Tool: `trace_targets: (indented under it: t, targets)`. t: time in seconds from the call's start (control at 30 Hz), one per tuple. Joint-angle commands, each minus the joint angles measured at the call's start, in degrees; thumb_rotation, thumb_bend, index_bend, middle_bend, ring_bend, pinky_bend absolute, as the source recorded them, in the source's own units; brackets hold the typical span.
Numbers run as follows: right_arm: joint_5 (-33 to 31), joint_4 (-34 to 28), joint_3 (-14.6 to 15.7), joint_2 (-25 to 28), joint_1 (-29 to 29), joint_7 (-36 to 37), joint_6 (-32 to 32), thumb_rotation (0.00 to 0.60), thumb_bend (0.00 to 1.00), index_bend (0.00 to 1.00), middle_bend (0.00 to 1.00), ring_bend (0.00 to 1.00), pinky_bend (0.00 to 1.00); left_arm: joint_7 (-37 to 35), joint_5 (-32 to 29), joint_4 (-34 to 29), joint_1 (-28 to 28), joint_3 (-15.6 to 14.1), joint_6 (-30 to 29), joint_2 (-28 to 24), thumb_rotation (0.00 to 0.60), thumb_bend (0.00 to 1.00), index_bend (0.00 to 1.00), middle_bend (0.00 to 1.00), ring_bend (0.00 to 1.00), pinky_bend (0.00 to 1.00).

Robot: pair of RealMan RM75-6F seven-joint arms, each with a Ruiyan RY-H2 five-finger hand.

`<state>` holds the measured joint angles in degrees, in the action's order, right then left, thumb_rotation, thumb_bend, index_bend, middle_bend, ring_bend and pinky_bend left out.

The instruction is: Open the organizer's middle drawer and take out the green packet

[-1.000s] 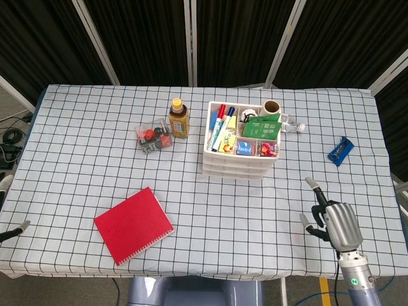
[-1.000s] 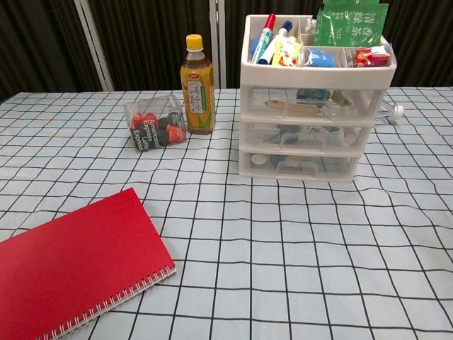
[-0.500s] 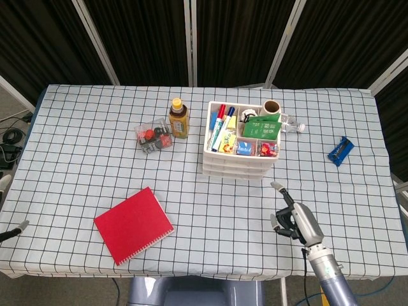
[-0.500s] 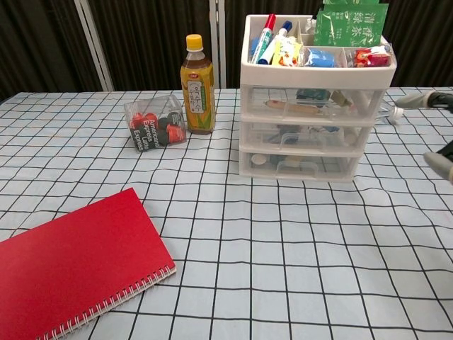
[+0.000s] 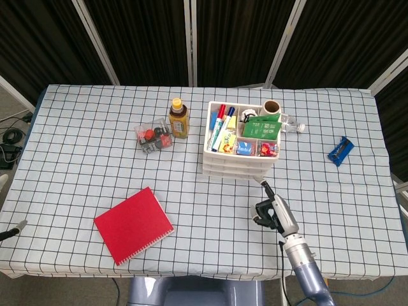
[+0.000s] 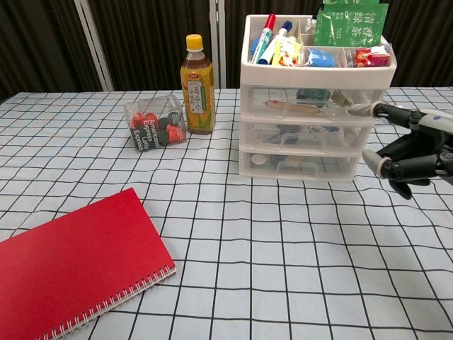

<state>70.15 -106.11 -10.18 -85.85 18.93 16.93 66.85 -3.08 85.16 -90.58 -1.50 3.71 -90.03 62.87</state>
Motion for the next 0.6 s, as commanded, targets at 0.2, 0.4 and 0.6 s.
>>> trace_targets:
  t: [0.2,0.4,0.6]
  targets:
    - [-2.8,4.4,-1.3,-7.6,2.5,-3.6,-0.9,0.600,0.46,0.12,0.93,0.93,0.77,-1.5,0.0,0.0,0.2,0.1,-0.3,-0.5,0.600,0.06,0.00,0.00,0.00,0.00]
    - [-4.5,6.3,-3.1,-10.8,3.5,-6.0,0.1,0.600,0.47,0.13,0.93,0.93,0.77,-2.4,-0.2,0.1,0.3,0.2,-0.2,-0.8,0.600,0.06,0.00,0.00,0.00,0.00]
    - [-6.4,9.2,-5.0,-13.8,4.9,-7.7,0.1,0.600,0.47,0.13,0.93,0.93,0.77,-3.4,-0.6,0.2,0.3,0.4,0.1,-1.1,0.600,0.06,0.00,0.00,0.00,0.00]
